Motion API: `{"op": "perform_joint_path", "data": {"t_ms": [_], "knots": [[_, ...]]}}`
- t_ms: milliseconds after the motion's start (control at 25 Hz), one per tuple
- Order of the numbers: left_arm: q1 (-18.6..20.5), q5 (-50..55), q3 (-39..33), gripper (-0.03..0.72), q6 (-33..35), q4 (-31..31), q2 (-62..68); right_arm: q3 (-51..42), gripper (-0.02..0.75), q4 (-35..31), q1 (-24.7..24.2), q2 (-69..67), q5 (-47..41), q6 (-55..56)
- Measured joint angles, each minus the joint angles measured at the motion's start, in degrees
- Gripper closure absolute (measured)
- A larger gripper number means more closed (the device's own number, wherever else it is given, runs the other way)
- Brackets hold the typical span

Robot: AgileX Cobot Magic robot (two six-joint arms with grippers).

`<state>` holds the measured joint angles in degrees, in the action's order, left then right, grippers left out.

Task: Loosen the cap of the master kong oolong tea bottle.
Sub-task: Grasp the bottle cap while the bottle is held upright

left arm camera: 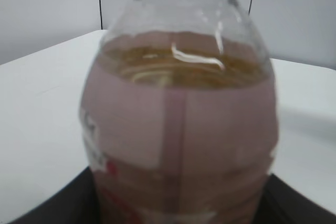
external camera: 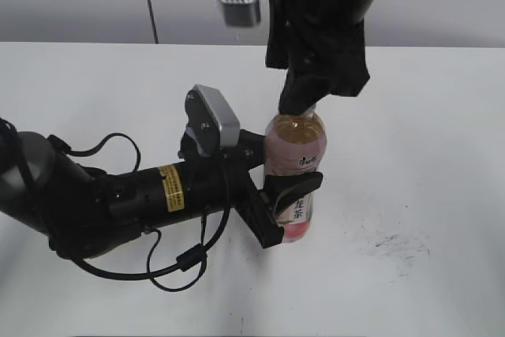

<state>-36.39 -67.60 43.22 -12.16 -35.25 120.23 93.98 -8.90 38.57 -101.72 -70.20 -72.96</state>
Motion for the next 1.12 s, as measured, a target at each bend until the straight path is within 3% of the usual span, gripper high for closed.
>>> {"op": "perform_joint_path", "data": {"t_ms": [80, 240, 400, 600, 1120], "knots": [[0.0, 0.0, 0.0, 0.303, 0.0, 0.0, 0.0, 1.2, 0.244, -0.9, 0.0, 0.6, 0.0, 9.8], [0.0, 0.0, 0.0, 0.303, 0.0, 0.0, 0.0, 4.3, 0.225, 0.9, 0.0, 1.3, 0.1, 51.7], [0.0, 0.0, 0.0, 0.303, 0.0, 0.0, 0.0, 4.8, 0.224, 4.1, 0.0, 1.4, 0.1, 80.0], [0.0, 0.0, 0.0, 0.303, 0.0, 0.0, 0.0, 3.8, 0.224, 4.3, 0.0, 1.4, 0.1, 89.0], [0.0, 0.0, 0.0, 0.303, 0.0, 0.0, 0.0, -2.2, 0.276, 4.2, 0.0, 1.4, 0.1, 90.5]]}}
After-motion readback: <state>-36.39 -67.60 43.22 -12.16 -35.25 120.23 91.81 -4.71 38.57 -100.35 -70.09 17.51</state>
